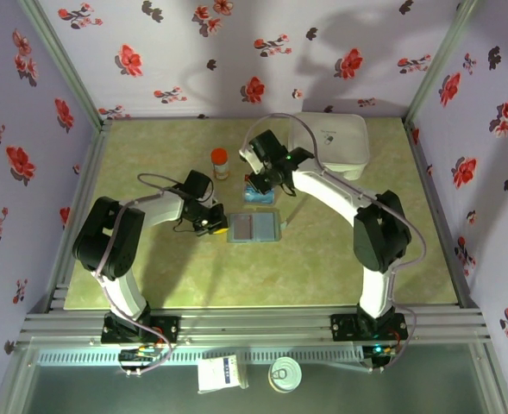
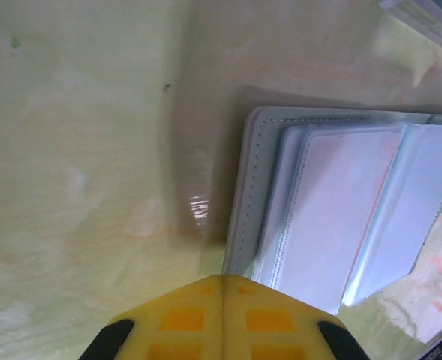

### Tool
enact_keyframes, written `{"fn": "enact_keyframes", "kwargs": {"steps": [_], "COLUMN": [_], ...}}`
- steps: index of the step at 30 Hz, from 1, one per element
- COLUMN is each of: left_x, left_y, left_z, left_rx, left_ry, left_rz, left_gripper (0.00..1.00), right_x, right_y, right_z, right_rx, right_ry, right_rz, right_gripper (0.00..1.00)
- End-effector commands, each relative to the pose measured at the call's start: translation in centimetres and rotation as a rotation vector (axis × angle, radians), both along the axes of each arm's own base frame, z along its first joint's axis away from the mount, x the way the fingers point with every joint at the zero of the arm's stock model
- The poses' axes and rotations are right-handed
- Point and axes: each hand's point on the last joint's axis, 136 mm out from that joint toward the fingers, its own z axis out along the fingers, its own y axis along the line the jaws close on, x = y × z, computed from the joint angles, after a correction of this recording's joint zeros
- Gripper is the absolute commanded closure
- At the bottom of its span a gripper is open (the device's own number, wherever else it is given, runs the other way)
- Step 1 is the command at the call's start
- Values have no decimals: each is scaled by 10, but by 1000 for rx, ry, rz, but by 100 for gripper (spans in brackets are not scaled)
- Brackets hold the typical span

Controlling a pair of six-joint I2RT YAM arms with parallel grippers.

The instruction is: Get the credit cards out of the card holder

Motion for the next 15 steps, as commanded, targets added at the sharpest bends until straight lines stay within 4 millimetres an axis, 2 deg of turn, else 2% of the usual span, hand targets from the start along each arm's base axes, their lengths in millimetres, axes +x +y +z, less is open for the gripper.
{"fn": "enact_keyframes", "kwargs": {"steps": [1,6,10,15], "left_x": [0,1,3,0], "left_y": [-8,-8,-8,-17], "left_z": [8,13,18,13], "left_rx": [-35,-34,-34,-48], "left_ry": [-22,-37,-54,-37], "left_rz": [-14,-5,-5,-24], "left_gripper": [96,97,97,97], "right_x": [-10,-37,-50,-65], "right_y": [3,7,6,19], "right_z": [8,-4,-20,-42], "right_rx": [179,341,403,479], "right_ry": [58,186,266,393], "right_rz": [-212,-325,-390,-419], "right_gripper": [72,73,74,76]}}
